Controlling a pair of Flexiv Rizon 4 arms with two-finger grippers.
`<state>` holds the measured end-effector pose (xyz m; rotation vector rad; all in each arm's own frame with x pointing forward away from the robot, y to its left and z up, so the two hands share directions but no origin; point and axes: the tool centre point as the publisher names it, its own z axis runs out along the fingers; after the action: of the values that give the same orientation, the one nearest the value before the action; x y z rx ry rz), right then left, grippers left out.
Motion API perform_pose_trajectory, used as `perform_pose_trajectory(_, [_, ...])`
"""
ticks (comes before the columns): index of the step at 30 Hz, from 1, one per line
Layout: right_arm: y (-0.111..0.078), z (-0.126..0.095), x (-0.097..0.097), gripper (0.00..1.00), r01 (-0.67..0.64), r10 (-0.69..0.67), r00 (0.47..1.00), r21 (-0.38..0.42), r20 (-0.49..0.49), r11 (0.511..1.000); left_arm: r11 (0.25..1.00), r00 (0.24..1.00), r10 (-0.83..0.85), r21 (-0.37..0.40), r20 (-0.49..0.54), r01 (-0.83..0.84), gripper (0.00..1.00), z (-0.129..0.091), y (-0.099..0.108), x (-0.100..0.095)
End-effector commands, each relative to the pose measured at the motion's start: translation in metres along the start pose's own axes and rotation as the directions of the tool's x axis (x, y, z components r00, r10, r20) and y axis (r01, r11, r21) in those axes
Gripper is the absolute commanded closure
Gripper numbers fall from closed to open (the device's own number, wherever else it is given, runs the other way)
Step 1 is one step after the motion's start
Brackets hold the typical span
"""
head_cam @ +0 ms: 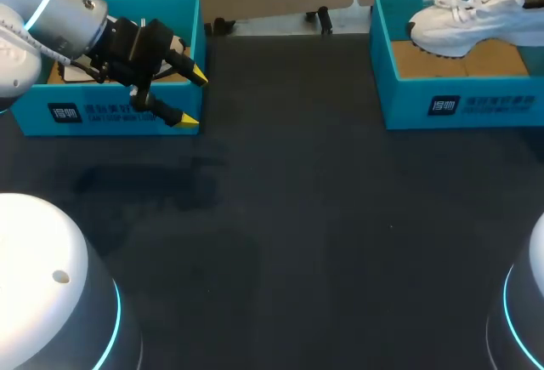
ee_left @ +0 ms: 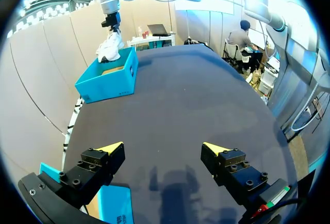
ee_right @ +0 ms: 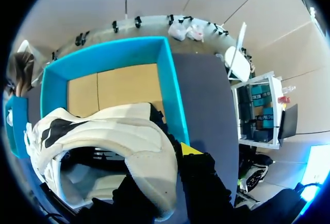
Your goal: Take the shoe out of the shoebox, open the shoe tongue, remove and reinsert the insole, then place the shoe into the shoebox
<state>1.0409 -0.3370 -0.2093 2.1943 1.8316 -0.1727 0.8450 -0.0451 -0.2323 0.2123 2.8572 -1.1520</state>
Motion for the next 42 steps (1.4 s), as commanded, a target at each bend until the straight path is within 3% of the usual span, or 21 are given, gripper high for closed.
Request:
perform_pose_trajectory(1, [0.013, 0.01, 0.002, 1.0, -0.001, 0.001, 1.0, 0.003, -0.006, 1.0, 1.0, 1.0, 0.0, -0.003, 0.001, 0.0, 0.0, 0.0, 0.0, 0.001])
perform_pose_trajectory(17, [0.034, 0.045, 0.001, 1.0, -0.01, 0.011, 0.999, -0.016, 0.039, 1.0, 1.0, 1.0, 0.0, -0.003, 0.001, 0.0, 0.0, 0.0, 0.0, 0.001])
perform_pose_trajectory(42, [0.012, 0.083, 0.014, 1.0, -0.029, 0.03, 0.997, -0.008, 0.066, 1.0, 1.0, 1.0, 0.0, -0.003, 0.001, 0.0, 0.0, 0.0, 0.0, 0.001])
